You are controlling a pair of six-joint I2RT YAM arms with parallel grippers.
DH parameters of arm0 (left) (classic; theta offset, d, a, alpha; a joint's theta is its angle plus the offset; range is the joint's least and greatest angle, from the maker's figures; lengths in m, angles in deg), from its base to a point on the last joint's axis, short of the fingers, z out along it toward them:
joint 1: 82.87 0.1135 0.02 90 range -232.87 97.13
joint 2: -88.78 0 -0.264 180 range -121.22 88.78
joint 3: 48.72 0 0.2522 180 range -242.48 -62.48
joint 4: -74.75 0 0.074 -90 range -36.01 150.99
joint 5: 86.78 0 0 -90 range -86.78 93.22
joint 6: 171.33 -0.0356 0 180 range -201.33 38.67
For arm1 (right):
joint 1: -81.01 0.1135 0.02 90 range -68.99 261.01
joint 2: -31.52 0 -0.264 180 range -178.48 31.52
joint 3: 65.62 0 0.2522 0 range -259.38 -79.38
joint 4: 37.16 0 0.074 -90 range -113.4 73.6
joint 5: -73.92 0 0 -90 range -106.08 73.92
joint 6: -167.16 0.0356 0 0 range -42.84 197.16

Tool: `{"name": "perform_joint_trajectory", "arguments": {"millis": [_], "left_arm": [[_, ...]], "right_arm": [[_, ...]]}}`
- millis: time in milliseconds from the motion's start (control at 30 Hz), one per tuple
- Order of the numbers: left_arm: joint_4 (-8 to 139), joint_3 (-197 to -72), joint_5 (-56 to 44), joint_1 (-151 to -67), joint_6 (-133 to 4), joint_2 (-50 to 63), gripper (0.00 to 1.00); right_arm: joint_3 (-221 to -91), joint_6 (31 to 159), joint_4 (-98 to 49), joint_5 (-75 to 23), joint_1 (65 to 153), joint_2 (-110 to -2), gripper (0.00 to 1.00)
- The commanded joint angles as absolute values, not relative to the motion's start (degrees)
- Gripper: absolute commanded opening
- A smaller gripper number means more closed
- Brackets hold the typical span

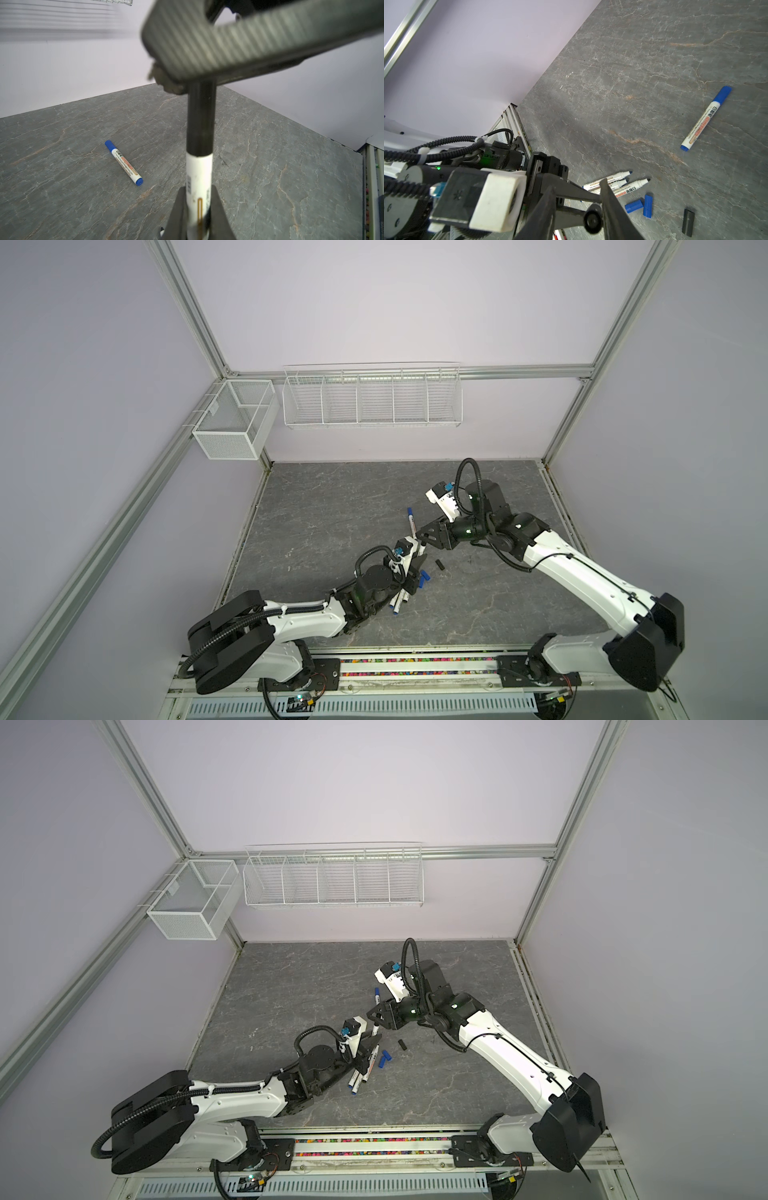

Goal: Insert the pens into the pen caps
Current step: 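Press the black cap down onto the marker tip with the right gripper, then open the right gripper and draw it back from the capped marker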

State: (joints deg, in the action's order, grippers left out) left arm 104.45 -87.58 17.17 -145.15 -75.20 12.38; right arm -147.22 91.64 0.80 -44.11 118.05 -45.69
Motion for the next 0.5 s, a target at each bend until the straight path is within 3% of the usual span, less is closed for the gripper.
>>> {"name": "perform_joint_trajectory", "arguments": {"millis": [0, 100, 267, 467], "left_arm": [[106.14, -87.72, 17.92, -145.36, -75.36, 11.87, 0.0], [106.1, -87.8, 17.96, -145.36, -75.11, 12.19, 0.0], [106.2, -88.01, 17.94, -145.36, -74.65, 12.77, 0.0], [107.73, -89.24, 18.31, -145.36, -74.68, 13.77, 0.0]], "right_arm": [[-145.59, 90.56, 1.21, -43.52, 118.5, -45.41, 0.37], [-145.13, 90.54, 0.95, -42.88, 118.46, -45.66, 0.33], [-144.69, 90.85, 0.4, -42.96, 118.47, -46.37, 0.19], [-143.16, 91.58, -1.45, -48.75, 118.2, -47.74, 0.08]]}}
